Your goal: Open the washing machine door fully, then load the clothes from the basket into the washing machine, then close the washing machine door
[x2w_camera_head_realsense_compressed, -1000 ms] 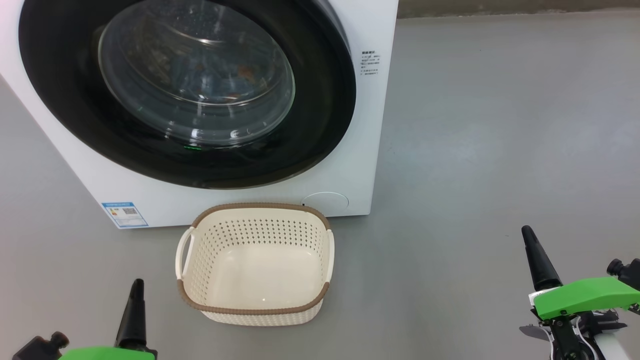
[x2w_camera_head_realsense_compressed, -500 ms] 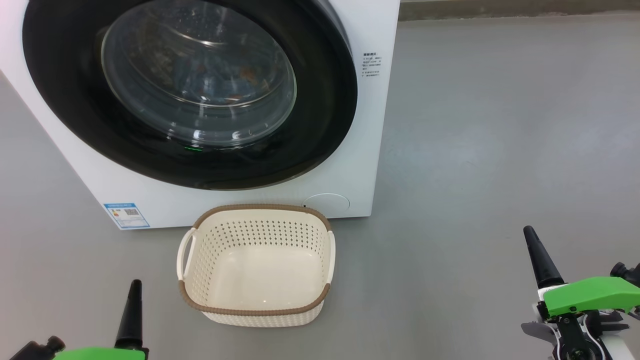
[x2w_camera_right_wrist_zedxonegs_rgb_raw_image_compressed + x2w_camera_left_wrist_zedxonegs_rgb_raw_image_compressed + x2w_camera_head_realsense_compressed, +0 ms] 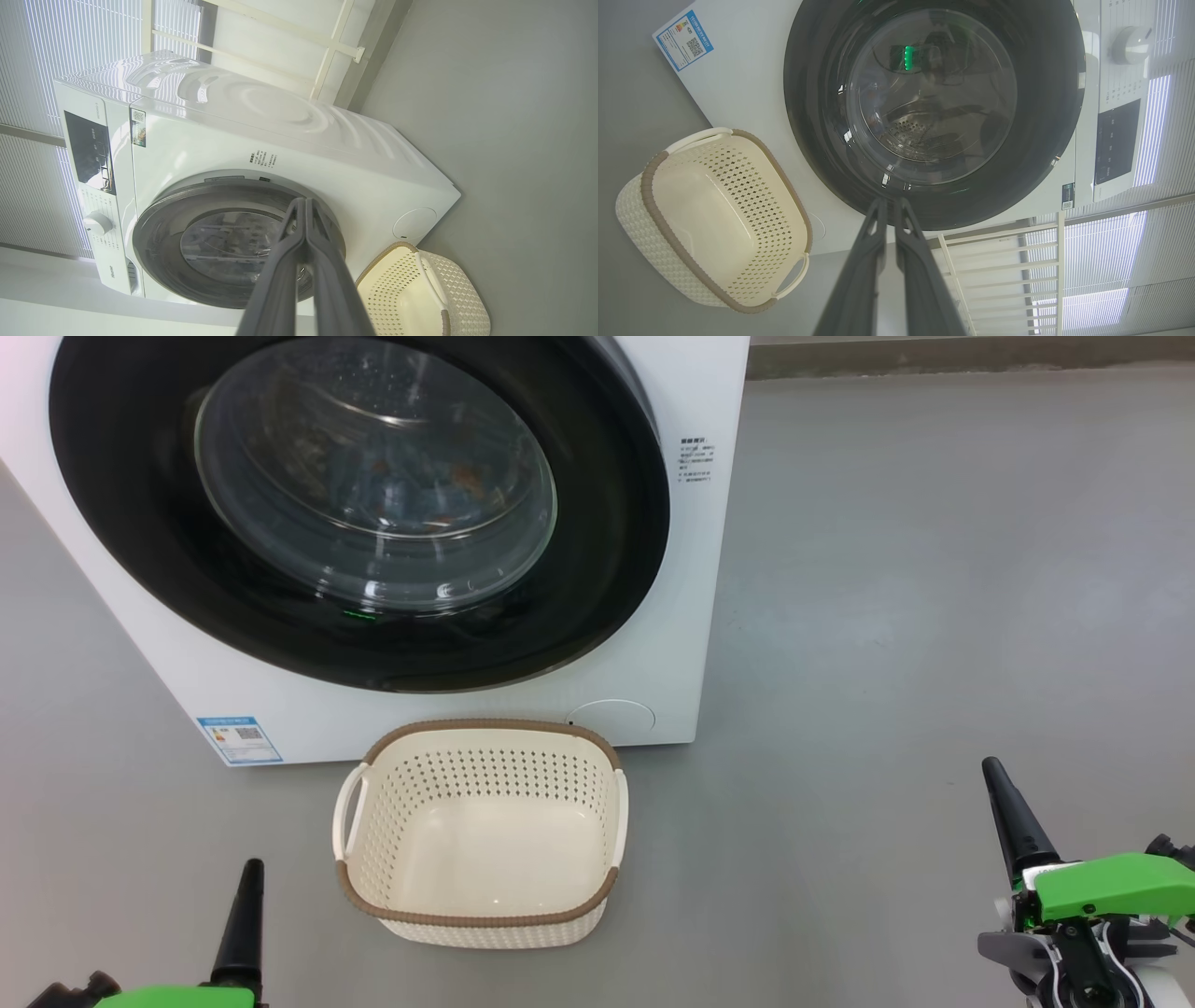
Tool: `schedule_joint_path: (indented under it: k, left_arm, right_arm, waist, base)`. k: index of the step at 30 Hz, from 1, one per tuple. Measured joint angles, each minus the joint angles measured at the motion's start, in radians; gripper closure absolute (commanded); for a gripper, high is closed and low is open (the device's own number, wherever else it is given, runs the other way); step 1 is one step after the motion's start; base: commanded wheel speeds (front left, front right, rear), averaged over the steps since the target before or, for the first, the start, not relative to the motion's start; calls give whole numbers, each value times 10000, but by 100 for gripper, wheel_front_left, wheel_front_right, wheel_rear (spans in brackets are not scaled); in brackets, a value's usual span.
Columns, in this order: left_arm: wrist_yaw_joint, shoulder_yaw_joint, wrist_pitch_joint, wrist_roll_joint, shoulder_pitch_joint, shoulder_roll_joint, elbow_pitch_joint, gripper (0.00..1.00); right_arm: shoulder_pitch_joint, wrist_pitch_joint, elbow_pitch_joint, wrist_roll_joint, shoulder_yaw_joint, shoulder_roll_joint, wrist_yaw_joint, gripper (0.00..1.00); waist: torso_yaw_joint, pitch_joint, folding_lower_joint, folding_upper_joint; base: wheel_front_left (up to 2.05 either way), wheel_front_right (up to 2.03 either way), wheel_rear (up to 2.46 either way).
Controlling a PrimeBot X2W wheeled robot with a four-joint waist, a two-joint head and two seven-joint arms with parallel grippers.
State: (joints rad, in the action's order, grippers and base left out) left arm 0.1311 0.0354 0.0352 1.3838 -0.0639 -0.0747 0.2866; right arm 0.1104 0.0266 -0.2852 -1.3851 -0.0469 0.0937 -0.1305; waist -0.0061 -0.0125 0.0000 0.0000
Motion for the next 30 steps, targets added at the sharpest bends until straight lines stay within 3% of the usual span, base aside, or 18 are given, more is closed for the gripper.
schedule_joint_path:
  k: [30]
  left_arm:
    - [0, 449, 719, 2159, -14, 316, -100, 100]
  right_arm:
    - [-39, 765, 113, -2263, -809, -403, 15, 100]
  waist:
    - [61, 95, 0, 0]
  base:
    - [0, 0, 0]
